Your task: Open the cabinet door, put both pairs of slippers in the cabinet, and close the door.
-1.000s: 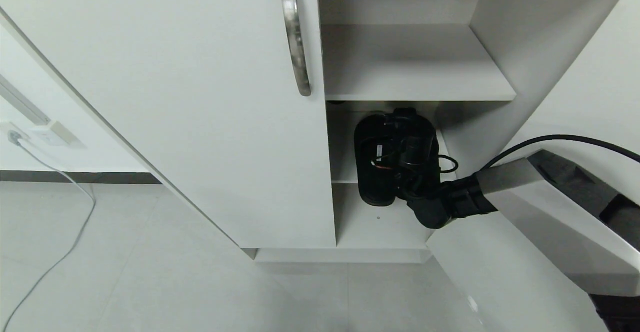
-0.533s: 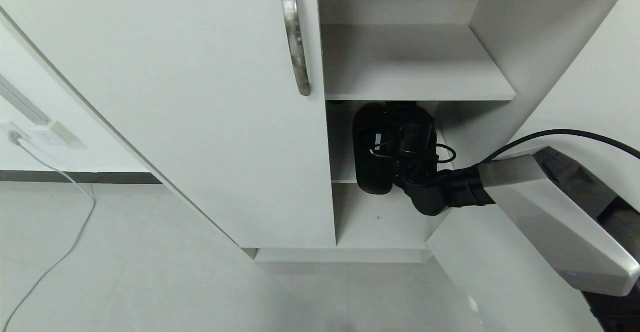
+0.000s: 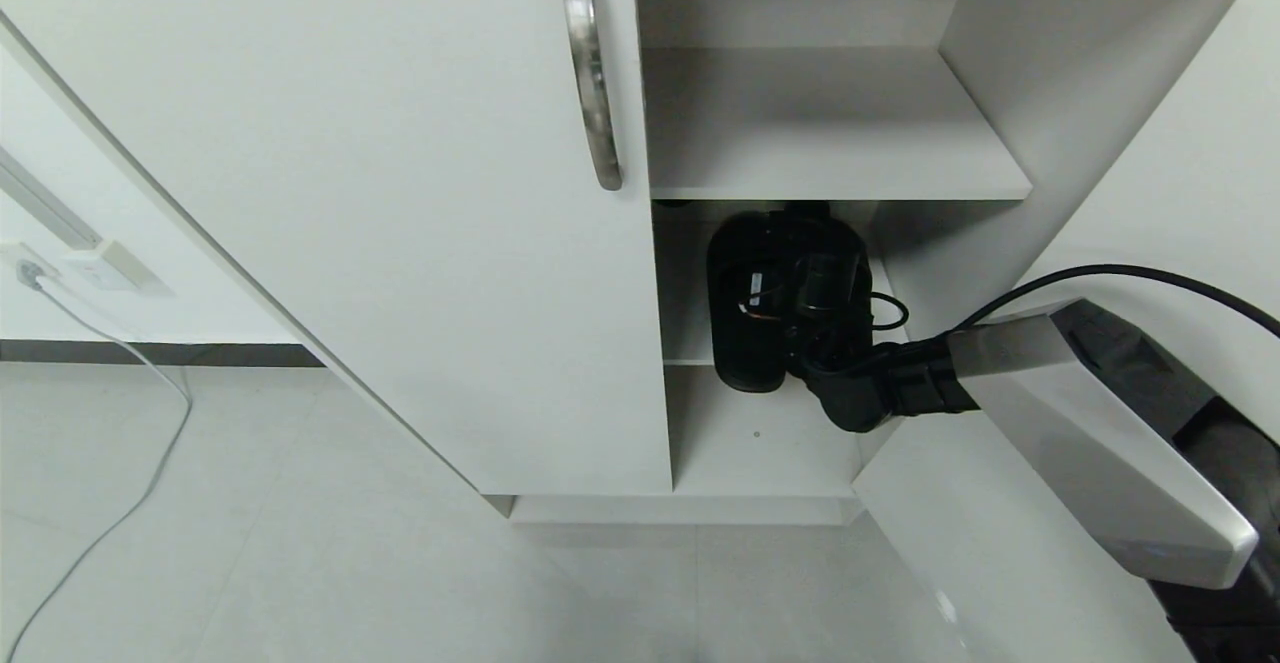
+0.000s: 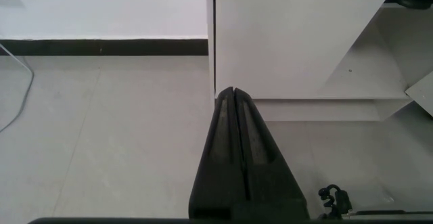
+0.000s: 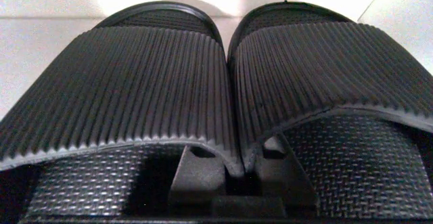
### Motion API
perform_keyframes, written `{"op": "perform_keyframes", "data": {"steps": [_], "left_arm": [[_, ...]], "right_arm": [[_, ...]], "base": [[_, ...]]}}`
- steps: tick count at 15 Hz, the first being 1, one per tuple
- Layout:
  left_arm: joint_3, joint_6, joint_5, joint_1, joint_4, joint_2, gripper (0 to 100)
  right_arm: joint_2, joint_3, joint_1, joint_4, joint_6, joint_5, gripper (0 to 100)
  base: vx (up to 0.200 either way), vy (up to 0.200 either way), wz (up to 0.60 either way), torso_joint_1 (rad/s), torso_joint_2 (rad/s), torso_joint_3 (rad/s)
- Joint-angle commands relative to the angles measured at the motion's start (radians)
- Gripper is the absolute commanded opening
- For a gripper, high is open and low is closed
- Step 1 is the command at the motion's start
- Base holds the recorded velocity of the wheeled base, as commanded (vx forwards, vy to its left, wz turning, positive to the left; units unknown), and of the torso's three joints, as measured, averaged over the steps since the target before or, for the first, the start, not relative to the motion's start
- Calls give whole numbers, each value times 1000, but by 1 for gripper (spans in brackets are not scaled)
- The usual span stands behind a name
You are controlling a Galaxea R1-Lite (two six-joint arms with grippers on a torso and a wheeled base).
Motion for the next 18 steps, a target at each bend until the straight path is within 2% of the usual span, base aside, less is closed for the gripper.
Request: {"op": "perform_keyframes", "data": {"steps": [1, 5, 6, 10, 12, 15, 18], "left_arm": [[0, 0, 2, 1, 0, 1, 0], [0, 0, 2, -1, 0, 1, 0], [0, 0, 2, 1, 0, 1, 0], [0, 0, 2, 1, 0, 1, 0], [0, 0, 2, 1, 0, 1, 0], [0, 0, 2, 1, 0, 1, 0], [0, 0, 2, -1, 0, 1, 0]], "right_arm": [[5, -1, -3, 1, -1, 0, 0], [10, -1, -3, 1, -1, 0, 0], [10, -1, -3, 4, -1, 0, 100], [7, 10, -3, 7, 1, -2, 100], [-21, 58, -1, 4, -1, -3, 100], [-76, 159, 8, -30, -1, -5, 100], [-196, 364, 48, -154, -7, -9, 100]], "base": [[0, 0, 0, 0, 0, 0], [0, 0, 0, 0, 0, 0], [0, 0, 0, 0, 0, 0], [0, 0, 0, 0, 0, 0], [0, 0, 0, 0, 0, 0], [0, 0, 0, 0, 0, 0], [0, 0, 0, 0, 0, 0]]}}
